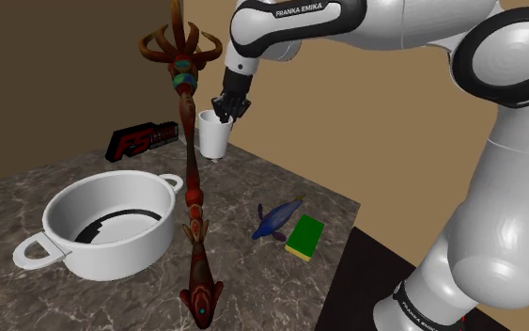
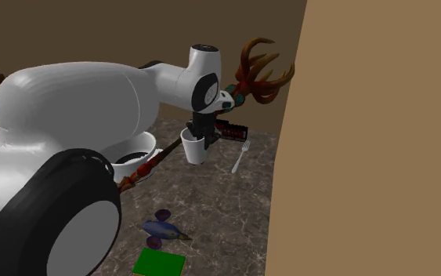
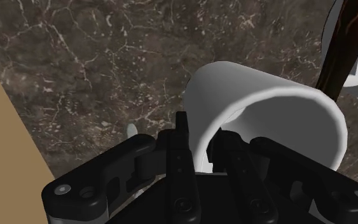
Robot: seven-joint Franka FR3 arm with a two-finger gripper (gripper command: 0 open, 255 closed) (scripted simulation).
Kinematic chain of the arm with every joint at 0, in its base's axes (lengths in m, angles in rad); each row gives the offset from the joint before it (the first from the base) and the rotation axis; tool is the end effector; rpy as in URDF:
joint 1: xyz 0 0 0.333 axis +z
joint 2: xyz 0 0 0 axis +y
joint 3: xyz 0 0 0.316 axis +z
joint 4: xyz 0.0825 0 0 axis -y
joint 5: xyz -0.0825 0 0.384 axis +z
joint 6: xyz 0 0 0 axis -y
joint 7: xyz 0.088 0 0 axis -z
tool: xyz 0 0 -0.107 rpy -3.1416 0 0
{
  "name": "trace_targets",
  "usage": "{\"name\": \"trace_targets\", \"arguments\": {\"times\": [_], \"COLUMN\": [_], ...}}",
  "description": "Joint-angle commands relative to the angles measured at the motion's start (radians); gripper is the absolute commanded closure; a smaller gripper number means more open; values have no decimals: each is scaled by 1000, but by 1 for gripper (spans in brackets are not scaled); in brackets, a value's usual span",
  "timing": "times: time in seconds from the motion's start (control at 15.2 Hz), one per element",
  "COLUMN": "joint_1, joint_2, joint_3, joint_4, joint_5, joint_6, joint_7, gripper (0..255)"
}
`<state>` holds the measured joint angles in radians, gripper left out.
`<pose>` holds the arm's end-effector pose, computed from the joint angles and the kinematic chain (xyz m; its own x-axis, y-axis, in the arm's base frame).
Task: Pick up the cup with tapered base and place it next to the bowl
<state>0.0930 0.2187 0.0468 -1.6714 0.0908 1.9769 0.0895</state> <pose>0.6299 0.0922 0.4828 0.9970 0.0125 0.0761 0.0203 -0.9944 -0.1034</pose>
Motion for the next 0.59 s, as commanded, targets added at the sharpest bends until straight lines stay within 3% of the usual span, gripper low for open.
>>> {"name": "trace_targets", "arguments": {"times": [0.0,0.53], "joint_1": [0,-1], "joint_2": [-3,-7], "joint_3": [0,-1], "joint_4": [24,126], "joint_5": [-1,-4], "joint_6": [-27,-132], "joint_7": [2,11], "gripper": [255,255]}}
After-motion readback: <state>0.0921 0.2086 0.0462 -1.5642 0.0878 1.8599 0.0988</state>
